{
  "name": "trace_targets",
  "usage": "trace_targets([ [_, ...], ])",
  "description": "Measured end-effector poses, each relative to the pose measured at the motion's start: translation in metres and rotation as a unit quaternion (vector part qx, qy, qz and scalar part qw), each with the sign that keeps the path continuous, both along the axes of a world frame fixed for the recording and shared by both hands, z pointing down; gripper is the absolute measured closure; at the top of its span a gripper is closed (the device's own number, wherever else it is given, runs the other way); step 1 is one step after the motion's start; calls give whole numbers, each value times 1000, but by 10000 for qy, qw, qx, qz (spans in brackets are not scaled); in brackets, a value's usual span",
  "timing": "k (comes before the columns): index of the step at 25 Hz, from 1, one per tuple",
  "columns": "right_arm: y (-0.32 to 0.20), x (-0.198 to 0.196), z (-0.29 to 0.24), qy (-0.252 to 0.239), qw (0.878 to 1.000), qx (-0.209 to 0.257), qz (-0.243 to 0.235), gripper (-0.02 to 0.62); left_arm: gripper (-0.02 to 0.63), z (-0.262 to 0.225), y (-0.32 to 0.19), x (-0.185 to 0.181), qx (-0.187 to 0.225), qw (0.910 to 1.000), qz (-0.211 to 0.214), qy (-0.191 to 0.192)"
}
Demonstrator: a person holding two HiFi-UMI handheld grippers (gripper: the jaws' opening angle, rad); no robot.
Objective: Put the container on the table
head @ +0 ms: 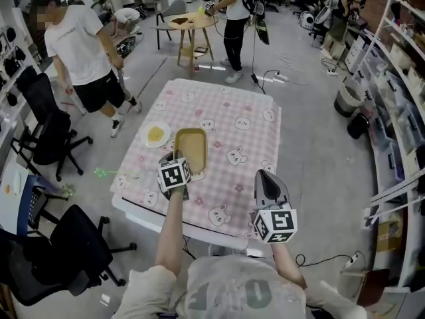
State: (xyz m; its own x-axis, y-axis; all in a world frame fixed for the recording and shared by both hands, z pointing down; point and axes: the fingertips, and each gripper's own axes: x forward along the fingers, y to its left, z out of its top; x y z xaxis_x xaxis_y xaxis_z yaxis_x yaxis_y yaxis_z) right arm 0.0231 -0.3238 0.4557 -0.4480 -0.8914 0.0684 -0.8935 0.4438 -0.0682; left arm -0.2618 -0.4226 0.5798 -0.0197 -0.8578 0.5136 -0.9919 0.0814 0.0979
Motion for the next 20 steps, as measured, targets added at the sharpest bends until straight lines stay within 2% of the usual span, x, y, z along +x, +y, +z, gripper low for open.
trace_targets([
  [4, 4, 9, 6, 76, 9998, -109, 152, 566, 578, 40, -2, -1, -542, 9985, 27, 35],
  [10, 7, 19, 12, 144, 9994, -192, 255, 566, 578, 78, -5, -3, -1084, 9940, -29, 129],
  [14, 8, 25, 15, 262, 9989, -231, 325, 566, 578, 87, -4, 2, -1189, 9924, -85, 302],
  [20, 10, 29, 19, 250, 9983, -294, 429, 565, 577, 100, -3, 1, -1358, 9905, -39, 209],
])
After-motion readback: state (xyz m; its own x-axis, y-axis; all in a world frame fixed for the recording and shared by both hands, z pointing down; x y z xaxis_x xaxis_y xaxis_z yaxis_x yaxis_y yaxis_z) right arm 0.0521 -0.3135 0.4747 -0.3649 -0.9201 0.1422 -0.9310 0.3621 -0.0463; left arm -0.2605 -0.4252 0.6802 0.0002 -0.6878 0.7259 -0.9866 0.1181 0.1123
